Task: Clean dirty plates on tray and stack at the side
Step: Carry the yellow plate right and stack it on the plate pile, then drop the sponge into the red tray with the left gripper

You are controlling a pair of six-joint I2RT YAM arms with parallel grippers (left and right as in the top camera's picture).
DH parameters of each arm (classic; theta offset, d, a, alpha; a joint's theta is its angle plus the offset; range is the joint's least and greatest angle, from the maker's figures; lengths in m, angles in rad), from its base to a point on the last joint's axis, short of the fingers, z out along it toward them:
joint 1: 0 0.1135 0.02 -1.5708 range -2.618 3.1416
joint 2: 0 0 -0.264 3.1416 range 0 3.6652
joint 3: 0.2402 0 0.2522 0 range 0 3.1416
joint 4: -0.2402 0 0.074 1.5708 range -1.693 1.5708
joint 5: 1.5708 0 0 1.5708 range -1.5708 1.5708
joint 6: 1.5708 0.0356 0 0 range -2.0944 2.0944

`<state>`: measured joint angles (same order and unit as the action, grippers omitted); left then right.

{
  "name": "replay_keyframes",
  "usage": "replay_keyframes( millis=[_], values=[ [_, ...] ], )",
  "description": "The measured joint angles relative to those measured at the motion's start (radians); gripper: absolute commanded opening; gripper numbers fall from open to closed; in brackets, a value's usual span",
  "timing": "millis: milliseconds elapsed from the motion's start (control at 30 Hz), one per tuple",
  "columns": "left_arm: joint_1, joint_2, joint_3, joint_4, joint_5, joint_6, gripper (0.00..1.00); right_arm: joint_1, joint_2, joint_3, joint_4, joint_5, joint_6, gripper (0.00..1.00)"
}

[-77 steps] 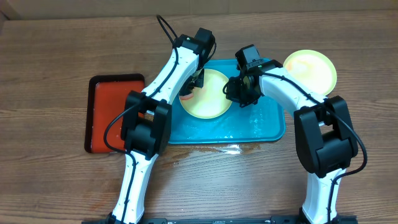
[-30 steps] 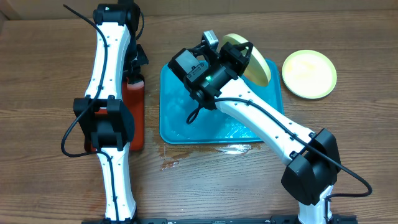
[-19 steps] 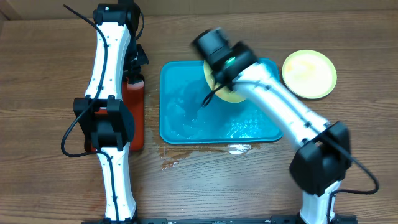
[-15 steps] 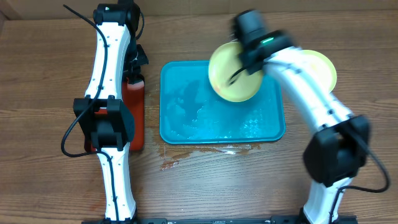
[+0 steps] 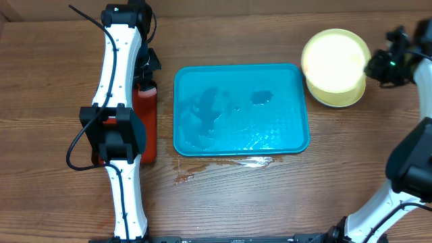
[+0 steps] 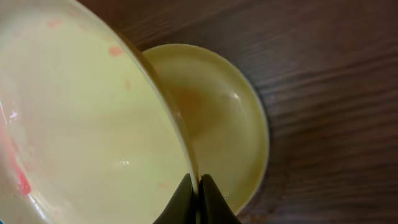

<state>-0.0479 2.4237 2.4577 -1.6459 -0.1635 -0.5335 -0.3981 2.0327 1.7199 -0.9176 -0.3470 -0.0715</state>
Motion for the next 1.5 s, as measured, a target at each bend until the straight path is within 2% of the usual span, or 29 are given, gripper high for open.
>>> replay_keyframes(
  millis=[133, 367, 400, 433, 467, 967, 1300, 1500],
  values=[
    [0.000, 0.000, 0.000, 0.000, 0.000, 0.000, 0.04, -0.051, 0.008, -0.051, 0.055, -0.006, 0.060, 0.04],
    [0.000, 0.000, 0.000, 0.002, 0.000, 0.000, 0.04, -0.045, 0.040, -0.076, 0.099, 0.026, 0.096, 0.04],
    [0.000, 0.000, 0.000, 0.002, 0.000, 0.000, 0.04, -0.045, 0.048, -0.077, 0.101, 0.029, 0.098, 0.11],
    [0.000, 0.000, 0.000, 0.003, 0.000, 0.000, 0.04, -0.044, 0.057, -0.078, 0.102, 0.032, 0.098, 0.34],
    [0.000, 0.000, 0.000, 0.003, 0.000, 0.000, 0.04, -0.044, 0.066, -0.079, 0.103, 0.034, 0.097, 1.00],
    [0.011, -0.026, -0.006, -0.028, 0.050, 0.059, 0.04, -0.040, 0.063, -0.085, -0.018, -0.005, 0.124, 1.00],
    [0.130, -0.253, -0.018, -0.040, 0.109, 0.108, 0.05, 0.035, -0.199, -0.089, -0.172, -0.017, 0.124, 1.00],
    [0.160, -0.379, -0.210, -0.038, 0.105, 0.118, 0.04, 0.093, -0.223, -0.090, -0.207, -0.022, 0.124, 1.00]
  ],
)
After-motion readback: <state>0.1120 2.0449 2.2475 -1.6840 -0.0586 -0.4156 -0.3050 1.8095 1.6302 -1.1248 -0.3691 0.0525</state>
